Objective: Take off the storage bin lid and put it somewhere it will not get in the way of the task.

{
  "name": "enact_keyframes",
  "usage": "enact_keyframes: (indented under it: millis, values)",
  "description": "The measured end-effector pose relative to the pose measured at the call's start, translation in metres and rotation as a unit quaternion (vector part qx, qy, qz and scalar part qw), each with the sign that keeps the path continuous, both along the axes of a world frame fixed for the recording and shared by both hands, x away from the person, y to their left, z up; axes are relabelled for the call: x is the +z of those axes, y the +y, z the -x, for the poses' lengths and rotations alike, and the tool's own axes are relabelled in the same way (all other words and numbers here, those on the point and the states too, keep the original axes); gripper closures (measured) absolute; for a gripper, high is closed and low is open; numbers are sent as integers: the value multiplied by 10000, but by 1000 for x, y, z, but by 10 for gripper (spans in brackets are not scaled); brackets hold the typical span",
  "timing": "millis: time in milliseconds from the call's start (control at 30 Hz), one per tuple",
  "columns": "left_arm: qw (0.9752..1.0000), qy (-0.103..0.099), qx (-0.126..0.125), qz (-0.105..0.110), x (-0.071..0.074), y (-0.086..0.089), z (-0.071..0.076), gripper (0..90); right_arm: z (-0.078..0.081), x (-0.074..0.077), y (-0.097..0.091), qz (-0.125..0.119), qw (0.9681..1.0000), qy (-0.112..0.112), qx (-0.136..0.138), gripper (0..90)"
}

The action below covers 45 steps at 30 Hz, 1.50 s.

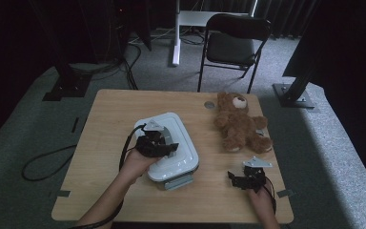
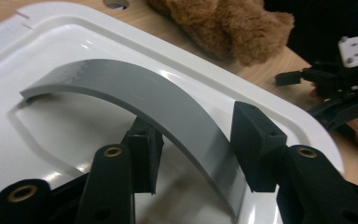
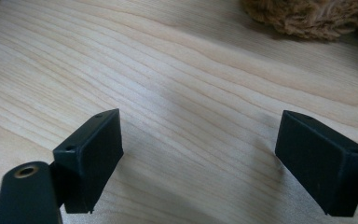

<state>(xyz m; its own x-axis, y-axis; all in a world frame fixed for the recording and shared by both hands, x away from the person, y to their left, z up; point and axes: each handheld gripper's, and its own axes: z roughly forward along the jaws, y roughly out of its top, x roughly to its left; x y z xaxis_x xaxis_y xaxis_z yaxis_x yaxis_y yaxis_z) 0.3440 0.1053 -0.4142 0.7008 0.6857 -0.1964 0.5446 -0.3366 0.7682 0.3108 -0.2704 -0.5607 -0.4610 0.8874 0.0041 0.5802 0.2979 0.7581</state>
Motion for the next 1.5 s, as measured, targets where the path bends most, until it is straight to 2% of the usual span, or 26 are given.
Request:
enact_keyframes:
  millis: [67,233,400,667,867,967,1200,1267,1400,1500]
  values:
    - [9999,-94,-74,46,7,2,4,612,0,0,0,-4,10000,5,-1,140]
    - [9996,-269,-71,71,17,7,10,686,0,0,0,-16,10000,-2,-6,140]
    - [9990,-399,-149,128,27,15,16,703,0,0,0,-6,10000,14,-17,140]
    - [9983,-557,-105,154,38,31,25,706,0,0,0,-13,10000,25,-23,140]
    - [9979,-615,82,170,44,54,31,719,0,0,0,-10,10000,23,-45,140]
    - [9976,-652,151,161,46,61,33,719,0,0,0,-7,10000,27,-54,140]
    - [9969,-712,328,114,48,89,41,719,-1,0,0,18,10000,43,-80,140]
    - [9964,-743,367,164,45,102,45,719,-1,0,0,20,9999,52,-88,140]
    - [9963,-697,491,79,38,115,50,718,-1,0,0,27,9999,50,-95,140]
    - [9963,-666,531,120,35,122,51,718,-1,0,0,34,9999,59,-98,140]
